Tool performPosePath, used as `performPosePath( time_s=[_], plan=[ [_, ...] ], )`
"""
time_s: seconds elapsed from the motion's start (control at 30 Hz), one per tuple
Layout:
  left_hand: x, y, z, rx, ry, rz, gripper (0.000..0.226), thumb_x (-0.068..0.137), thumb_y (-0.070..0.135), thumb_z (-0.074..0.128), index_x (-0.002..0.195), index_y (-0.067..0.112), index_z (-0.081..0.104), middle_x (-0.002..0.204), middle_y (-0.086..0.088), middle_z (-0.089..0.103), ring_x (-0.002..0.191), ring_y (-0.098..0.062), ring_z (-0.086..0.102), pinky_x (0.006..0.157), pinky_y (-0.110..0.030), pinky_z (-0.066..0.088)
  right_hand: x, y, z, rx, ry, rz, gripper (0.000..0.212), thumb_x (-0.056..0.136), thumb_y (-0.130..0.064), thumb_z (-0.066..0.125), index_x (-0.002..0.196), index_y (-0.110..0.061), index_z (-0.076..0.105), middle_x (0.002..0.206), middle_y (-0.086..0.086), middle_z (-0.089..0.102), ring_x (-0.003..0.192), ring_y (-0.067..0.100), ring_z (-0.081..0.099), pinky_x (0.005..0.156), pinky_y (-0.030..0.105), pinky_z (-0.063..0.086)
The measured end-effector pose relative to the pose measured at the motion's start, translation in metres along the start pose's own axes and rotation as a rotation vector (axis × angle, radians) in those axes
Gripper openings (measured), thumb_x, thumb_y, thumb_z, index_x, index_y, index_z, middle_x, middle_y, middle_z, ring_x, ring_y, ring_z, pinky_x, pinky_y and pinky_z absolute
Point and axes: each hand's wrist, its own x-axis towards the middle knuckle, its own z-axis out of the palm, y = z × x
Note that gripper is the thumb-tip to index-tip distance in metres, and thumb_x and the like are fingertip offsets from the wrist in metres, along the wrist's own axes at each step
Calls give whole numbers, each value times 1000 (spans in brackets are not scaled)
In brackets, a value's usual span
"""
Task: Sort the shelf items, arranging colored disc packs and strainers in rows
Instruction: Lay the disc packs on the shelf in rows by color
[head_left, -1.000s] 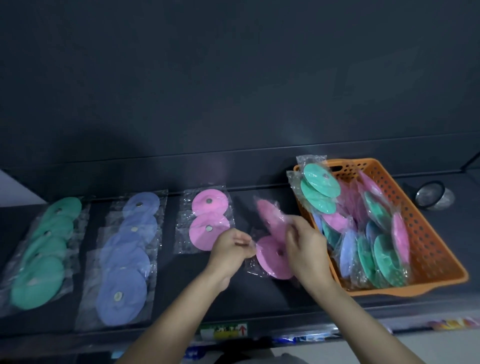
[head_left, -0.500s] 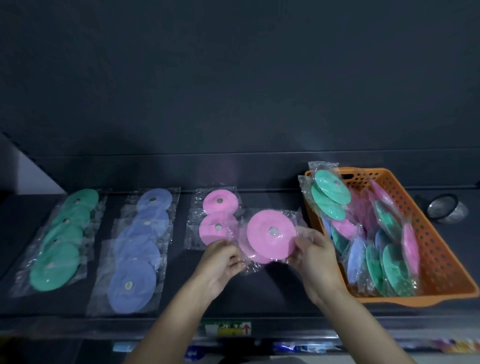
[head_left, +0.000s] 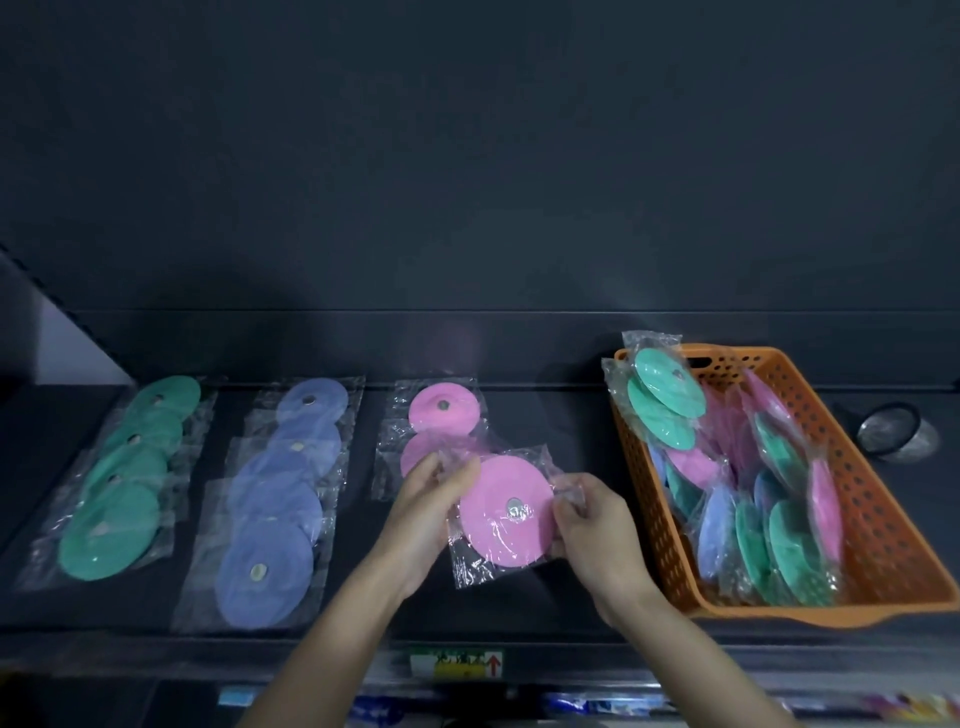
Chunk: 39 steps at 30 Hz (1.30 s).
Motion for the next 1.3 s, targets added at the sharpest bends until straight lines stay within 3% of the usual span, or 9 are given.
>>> performPosePath(
  time_s=[0.17,0.33,0.43,0.53,0.67,0.87,1.0,1.13,1.3],
  plan=[
    [-4,0,-11,85,56,72,14,88,4,60,100,12,64,101,-12,67,92,-25,63,79,-43,48,0,4,2,184,-61,99,17,86,-7,61,102,-14,61,92,8,69,78,22,68,62,37,59],
    [-9,7,-27,40,-63,89,17,86,5,62,78,20,65,86,-2,65,85,-20,63,69,-37,51,9,-1,-5,528,-318,246,63,76,-46,71,122,-7,55,116,16,65,107,33,62,96,52,47],
    [-12,8,-33,54,-165,85,7,81,12,66,79,17,62,86,-2,64,81,-19,62,67,-35,51,15,-10,-4,475,-394,283,75,71,-59,69,120,-3,58,109,22,66,101,36,62,95,52,47],
    [-15,7,-36,70,-194,54,6,79,14,67,77,19,63,81,2,63,78,-16,62,66,-32,52,18,-18,1,477,-370,282,48,75,-40,71,107,-4,65,93,16,72,82,28,68,77,41,57],
    [-15,2,-42,226,21,56,17,78,10,73,68,18,63,74,3,64,73,-15,61,63,-29,47,18,-15,10,427,-213,204,4,85,-4,65,88,-4,68,78,14,72,60,18,66,50,25,52],
    [-20,-13,-43,334,288,26,12,76,4,73,78,6,61,73,-2,63,70,-15,58,65,-25,44,16,-3,22,356,-206,212,27,92,-1,53,73,-7,70,75,18,65,65,24,57,66,37,52],
    [-22,-20,-43,370,398,-48,32,77,7,71,103,16,54,91,-3,62,78,-12,60,64,-24,43,17,10,32,156,-168,205,28,90,0,51,68,-5,67,56,4,57,54,15,48,61,35,45],
    [-23,-19,-50,476,397,-44,52,78,9,70,120,27,43,86,1,59,76,-9,59,62,-22,41,24,12,43,-167,-120,80,27,86,-3,55,65,-10,70,55,1,62,53,16,53,59,39,50],
    [-22,-18,-58,679,426,7,36,75,18,71,104,24,51,83,10,66,75,-4,63,63,-17,45,33,6,54,-319,-172,-57,19,83,-5,63,70,-18,68,55,-6,64,48,7,57,55,28,52]
  ],
)
